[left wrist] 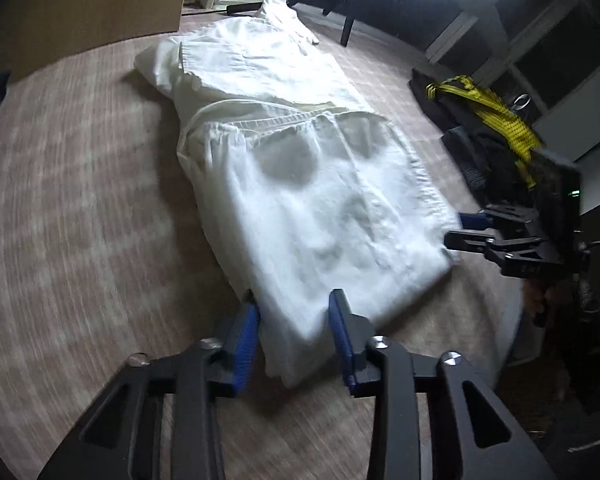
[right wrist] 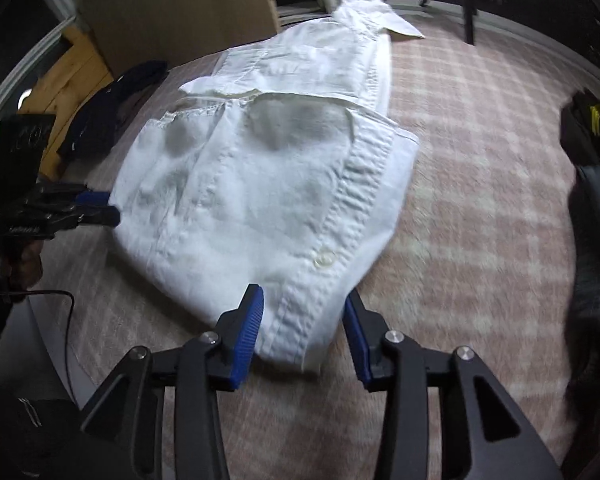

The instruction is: Fold clothes

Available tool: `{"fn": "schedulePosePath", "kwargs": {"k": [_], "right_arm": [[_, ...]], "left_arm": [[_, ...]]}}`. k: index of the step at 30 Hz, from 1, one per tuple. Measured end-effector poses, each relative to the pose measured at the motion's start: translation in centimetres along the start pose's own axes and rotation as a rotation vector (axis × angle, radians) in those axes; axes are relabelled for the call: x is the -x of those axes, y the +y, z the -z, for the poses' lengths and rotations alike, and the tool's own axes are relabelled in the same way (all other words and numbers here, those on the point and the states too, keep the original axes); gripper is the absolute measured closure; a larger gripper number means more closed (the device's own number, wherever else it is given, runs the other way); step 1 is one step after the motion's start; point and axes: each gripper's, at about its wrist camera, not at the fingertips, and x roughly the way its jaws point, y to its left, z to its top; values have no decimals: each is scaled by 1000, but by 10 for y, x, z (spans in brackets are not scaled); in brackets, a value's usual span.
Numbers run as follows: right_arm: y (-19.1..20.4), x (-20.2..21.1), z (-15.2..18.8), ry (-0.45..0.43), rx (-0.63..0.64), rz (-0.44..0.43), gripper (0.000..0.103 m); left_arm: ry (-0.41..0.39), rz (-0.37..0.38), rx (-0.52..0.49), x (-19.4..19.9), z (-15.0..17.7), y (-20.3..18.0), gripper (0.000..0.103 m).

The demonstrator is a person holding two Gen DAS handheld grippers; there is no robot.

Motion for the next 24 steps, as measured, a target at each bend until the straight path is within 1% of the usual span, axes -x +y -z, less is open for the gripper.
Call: {"fn": "schedulePosePath", "kwargs": {"k": [2, 3, 4, 5, 8, 9, 10, 12, 13, 14, 15, 16, 17, 18, 19, 20, 21, 22, 24], "right_arm": [[4, -5, -2, 5, 28, 23, 86], [6, -5, -2, 7, 38, 16, 87], [7, -3, -2, 5, 43, -2, 93], [9, 0, -1, 4, 53, -17, 94], [15, 11, 1, 10, 93, -51, 95], [14, 10, -1, 11, 89, -53, 95], [12, 4, 0, 34, 85, -28, 94], [7, -6, 1, 80, 79, 20, 84], [7, -9, 1, 102, 82, 37, 76], [8, -8, 1, 115, 88, 54, 75], [7, 0, 0, 98, 90, 73, 75], [6, 9, -1, 79, 92, 91, 75], [3, 21, -4, 30, 77, 96, 75], [0, 33, -7, -19, 63, 100, 75], [0, 38, -13, -58, 61, 95, 75], [0, 43, -19, -95, 59, 91, 74], [3, 39, -28, -116, 62, 90, 75], [9, 31, -36, -119, 66, 85, 75], [21, 8, -50, -113, 91, 66, 75]], "left_arm": [[-11, 9, -5, 1, -1, -1, 99], [-15, 11, -12, 5, 2, -2, 99], [-19, 15, -19, 10, 5, -4, 99], [-17, 26, -20, 17, 10, 1, 99], [-6, 47, -3, 21, 17, 10, 99], [-3, 48, 2, 21, 18, 13, 95], [11, 30, 14, 16, 16, 18, 95], [41, -11, 43, 6, 12, 28, 83], [50, -20, 57, 5, 11, 31, 80], [43, -38, 56, 9, 10, 31, 79], [29, -59, 50, 16, 9, 30, 79], [3, -101, 24, 25, 7, 26, 82], [-28, -122, -6, 34, 3, 19, 84], [-58, -132, -35, 43, -2, 12, 83], [-82, -120, -62, 47, -9, 4, 83], [-101, -102, -86, 48, -17, -2, 80], [-108, -93, -107, 42, -26, -8, 80], [-110, -86, -126, 33, -36, -13, 80], [-80, -108, -118, 13, -46, -3, 80]]}}
